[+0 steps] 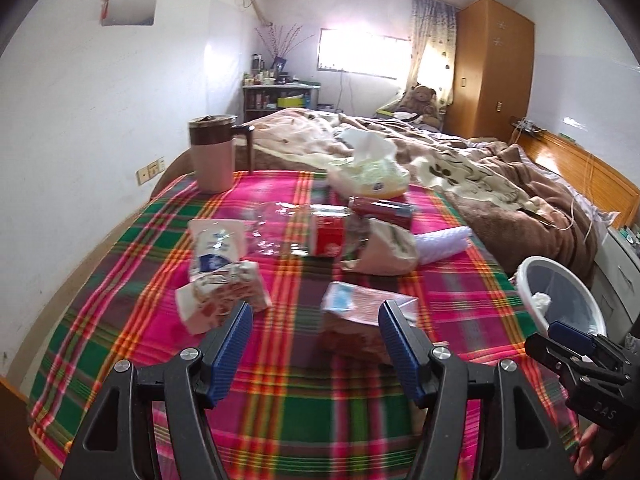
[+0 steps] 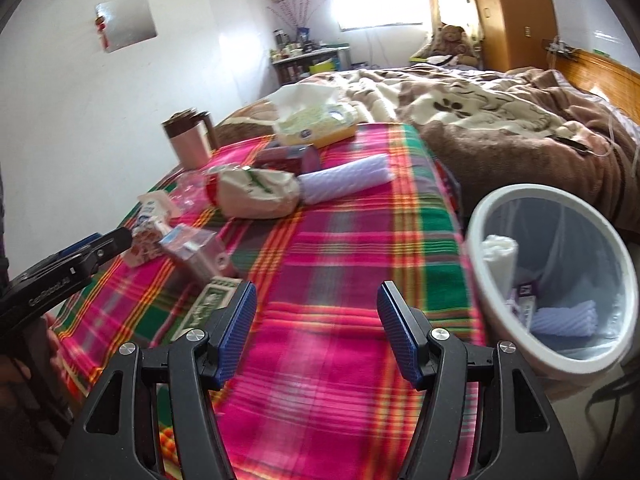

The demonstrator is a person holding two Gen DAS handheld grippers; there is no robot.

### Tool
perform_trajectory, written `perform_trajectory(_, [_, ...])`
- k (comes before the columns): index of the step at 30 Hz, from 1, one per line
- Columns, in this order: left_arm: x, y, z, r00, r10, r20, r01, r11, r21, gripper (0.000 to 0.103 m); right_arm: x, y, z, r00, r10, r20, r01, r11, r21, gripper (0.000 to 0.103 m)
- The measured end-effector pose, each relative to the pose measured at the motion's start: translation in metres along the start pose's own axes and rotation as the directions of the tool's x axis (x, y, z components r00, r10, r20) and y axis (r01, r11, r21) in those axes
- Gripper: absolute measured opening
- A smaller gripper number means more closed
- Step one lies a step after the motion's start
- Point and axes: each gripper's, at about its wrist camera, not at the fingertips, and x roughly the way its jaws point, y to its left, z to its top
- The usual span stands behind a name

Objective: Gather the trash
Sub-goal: 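Move both tools back over the bed toward the green carton and paper cup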

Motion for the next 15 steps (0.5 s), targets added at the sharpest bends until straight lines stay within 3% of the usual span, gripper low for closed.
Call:
perform_trajectory(6, [0.011,0.038,-0.005,0.999,0.043,-0.029,-0.043,0.999,-0.020,0.065,0.019,0.034,-0.008,0.995,0.079,-0.063,-0.081,0.996,-0.033,0.065])
perform_trajectory(9, [0.018,0.054,-0.005,0.998,0.042,-0.045,-0.043,0.999,-0.027,0.065,0.026,0.049,-0.010,0.993,0.086,-0.082,-0.091,0.994,-0.057,0.071])
perform_trajectory(15, [0.033,0.070,0.003,0.996,0.058,-0.065,-0.058,0.998,0.003,0.065,0.040,0.062,-0.014,0.991,0.058,-0.119,-0.067,0.995,-0.068,0.072])
